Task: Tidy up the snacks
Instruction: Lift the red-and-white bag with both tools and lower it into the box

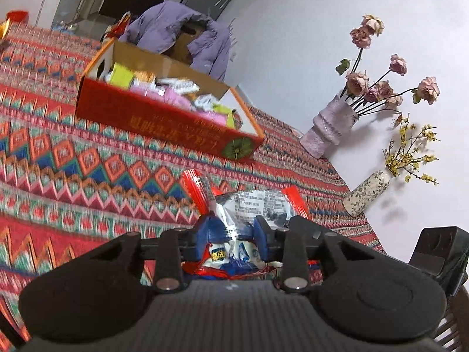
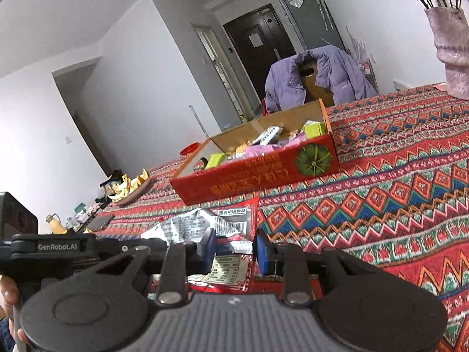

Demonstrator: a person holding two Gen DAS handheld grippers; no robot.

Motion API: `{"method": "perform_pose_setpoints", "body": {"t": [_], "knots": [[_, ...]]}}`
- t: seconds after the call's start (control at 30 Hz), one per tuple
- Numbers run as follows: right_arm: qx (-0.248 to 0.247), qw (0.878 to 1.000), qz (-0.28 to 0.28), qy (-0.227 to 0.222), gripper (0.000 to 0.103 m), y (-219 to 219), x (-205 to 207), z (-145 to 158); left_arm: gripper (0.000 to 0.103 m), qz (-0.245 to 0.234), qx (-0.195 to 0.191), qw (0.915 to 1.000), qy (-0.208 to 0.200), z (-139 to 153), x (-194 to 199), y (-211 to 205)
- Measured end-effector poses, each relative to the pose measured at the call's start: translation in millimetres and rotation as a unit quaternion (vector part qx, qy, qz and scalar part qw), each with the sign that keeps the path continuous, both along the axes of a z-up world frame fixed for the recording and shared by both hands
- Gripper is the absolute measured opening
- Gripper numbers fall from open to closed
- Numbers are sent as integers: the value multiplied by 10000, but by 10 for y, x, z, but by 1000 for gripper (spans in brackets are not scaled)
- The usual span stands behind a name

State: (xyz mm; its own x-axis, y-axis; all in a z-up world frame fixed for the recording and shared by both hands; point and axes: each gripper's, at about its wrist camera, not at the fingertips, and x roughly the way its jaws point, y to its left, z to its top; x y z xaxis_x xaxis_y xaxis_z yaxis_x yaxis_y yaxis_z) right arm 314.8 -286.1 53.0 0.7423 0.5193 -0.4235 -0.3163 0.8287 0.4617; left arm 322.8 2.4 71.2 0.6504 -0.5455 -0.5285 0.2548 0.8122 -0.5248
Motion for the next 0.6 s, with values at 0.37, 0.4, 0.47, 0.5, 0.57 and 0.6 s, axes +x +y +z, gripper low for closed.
{"method": "perform_pose_setpoints", "body": {"t": [0.37,0.4,0.47,0.5,0.57,0.6], "knots": [[199,9995,161,-209,27,182,1062,411,32,153,247,9994,-169,549,1159,189],[185,9994,169,-233,27,215,1243,462,32,135,299,9992,-217,589,1297,210],[188,9993,223,-217,27,280,1579,531,32,188,361,9990,-205,643,1603,268],[201,9994,221,-195,27,320,1751,561,31,197,456,9984,-253,661,1753,283],[147,9994,276,-175,27,419,2132,605,31,331,433,9984,-155,653,2069,345],[182,9994,270,-104,27,460,2321,611,31,363,463,9982,-122,639,2234,374]]}}
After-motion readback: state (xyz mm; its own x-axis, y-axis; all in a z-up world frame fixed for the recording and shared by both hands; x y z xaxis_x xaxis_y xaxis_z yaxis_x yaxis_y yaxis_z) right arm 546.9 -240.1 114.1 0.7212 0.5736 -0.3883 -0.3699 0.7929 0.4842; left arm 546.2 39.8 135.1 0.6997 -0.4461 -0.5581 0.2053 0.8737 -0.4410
